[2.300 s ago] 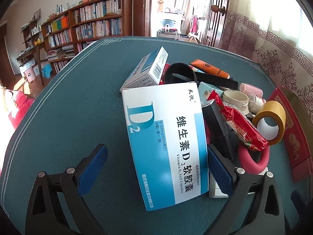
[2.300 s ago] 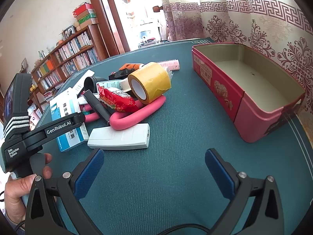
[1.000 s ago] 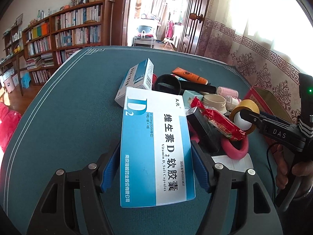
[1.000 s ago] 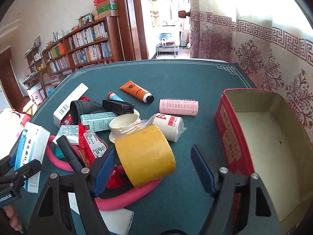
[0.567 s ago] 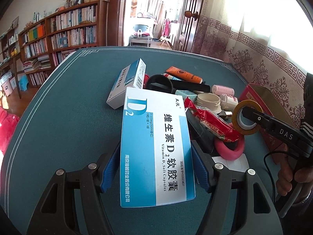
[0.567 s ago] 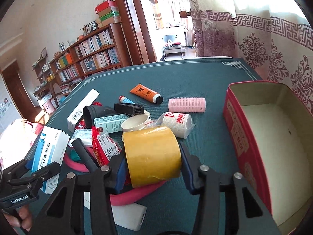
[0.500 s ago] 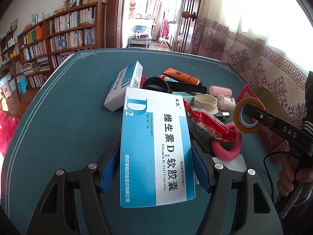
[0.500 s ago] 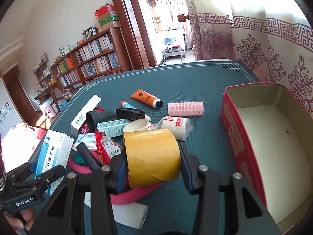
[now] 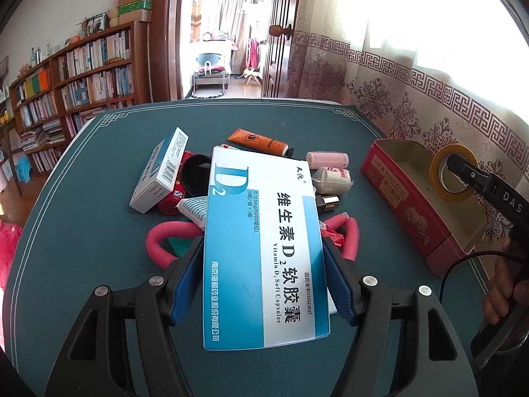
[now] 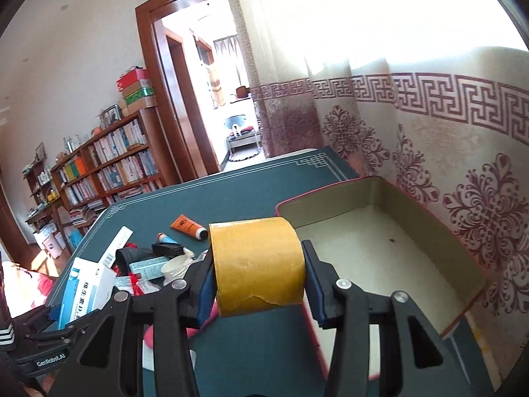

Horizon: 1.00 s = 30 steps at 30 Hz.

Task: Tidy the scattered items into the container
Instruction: 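Carry tape into red tin with right while left lowers vitamin box into tin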

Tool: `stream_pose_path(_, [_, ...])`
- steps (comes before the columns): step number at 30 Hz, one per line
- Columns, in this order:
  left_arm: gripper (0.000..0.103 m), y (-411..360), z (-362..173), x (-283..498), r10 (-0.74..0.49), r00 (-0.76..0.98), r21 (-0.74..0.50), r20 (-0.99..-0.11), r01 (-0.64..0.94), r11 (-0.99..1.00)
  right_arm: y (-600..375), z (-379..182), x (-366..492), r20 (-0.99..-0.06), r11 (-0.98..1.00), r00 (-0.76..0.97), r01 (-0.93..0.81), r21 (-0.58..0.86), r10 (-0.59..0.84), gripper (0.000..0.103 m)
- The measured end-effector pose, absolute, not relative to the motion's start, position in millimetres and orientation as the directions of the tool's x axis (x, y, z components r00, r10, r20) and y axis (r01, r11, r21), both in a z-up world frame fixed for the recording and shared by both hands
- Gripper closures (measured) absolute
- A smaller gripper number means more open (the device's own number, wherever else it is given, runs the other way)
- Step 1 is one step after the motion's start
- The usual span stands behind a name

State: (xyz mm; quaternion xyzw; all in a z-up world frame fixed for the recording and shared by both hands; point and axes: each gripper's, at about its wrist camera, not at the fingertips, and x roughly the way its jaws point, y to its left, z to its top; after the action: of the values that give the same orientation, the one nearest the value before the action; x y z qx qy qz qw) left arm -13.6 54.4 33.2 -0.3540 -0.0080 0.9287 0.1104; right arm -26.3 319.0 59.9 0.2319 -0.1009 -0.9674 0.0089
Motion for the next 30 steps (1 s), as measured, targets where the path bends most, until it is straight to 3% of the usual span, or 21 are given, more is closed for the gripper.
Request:
stream_pose_path(5, [0.032,82,42,-16,0.251,-0.722,-0.081,-0.645,-0.261,-0.962,352,56,-22,-0.463,-0.97,-0.882,-0.176,0.165,0.081,0.053])
stream_pose_path(14, [0.032,138,60,-25,0.34,-0.706,-0.081,-0.621,-0.374,-0.924,392,39,-15,-0.502,-0.937,-0.837,-0.323,0.137,0.215,0.053])
stream_pose_path(30, [0.032,236,53,-55,0.471,-0.613,-0.119,-0.635,-0.524,-0.843,421,10,-16,-0.56,-0.904,-0.804,-0.371,0.212,0.199,0.052])
